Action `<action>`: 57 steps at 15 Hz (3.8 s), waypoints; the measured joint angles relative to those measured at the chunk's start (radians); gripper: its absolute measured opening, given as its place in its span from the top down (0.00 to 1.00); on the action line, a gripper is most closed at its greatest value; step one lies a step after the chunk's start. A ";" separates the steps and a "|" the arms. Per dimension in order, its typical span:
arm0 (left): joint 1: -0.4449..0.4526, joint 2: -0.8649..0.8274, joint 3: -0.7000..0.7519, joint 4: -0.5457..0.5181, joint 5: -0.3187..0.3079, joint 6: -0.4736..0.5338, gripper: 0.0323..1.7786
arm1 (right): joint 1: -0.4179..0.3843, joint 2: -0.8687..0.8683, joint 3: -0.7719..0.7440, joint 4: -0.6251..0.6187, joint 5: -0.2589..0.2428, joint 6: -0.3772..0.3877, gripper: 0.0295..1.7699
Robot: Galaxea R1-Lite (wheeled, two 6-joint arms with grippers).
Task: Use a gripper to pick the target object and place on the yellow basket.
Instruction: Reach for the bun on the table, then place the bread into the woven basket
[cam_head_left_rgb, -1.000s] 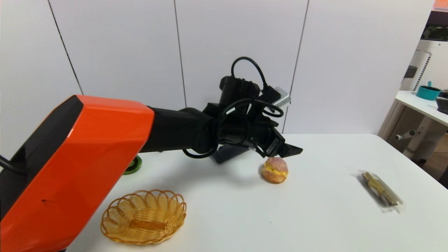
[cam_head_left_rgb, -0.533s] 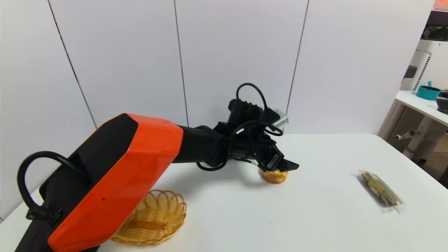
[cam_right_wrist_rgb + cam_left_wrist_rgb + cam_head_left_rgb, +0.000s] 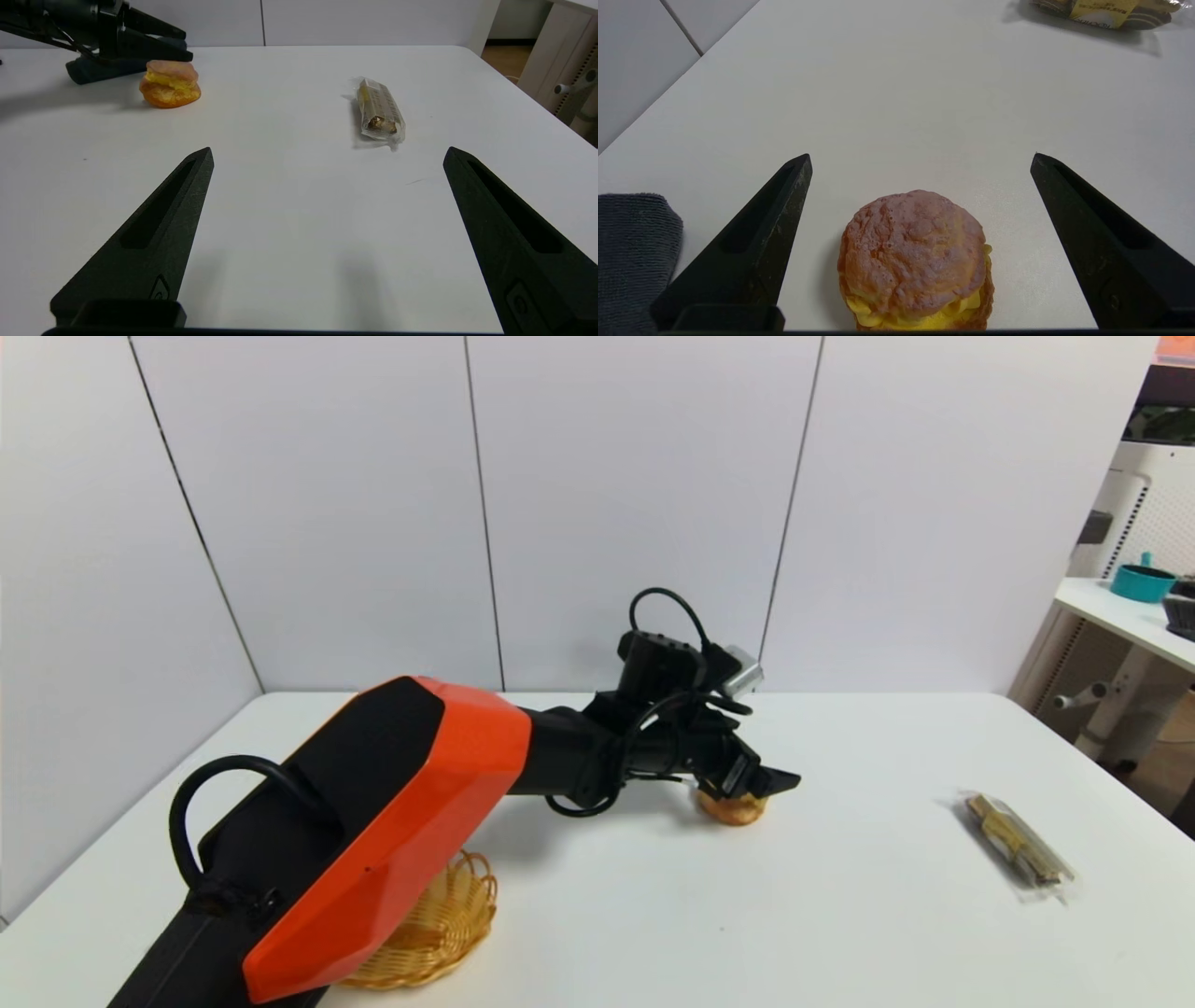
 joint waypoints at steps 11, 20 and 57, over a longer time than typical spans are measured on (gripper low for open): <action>0.013 0.059 0.002 0.000 0.000 -0.004 0.05 | 0.000 0.000 0.000 0.000 0.001 0.000 0.04; 0.014 0.075 0.001 -0.003 -0.001 -0.004 0.54 | 0.000 0.000 0.000 0.000 0.000 0.000 0.04; 0.355 -0.995 1.490 -0.313 0.251 0.014 0.43 | 0.000 0.000 0.000 0.000 0.001 0.000 0.04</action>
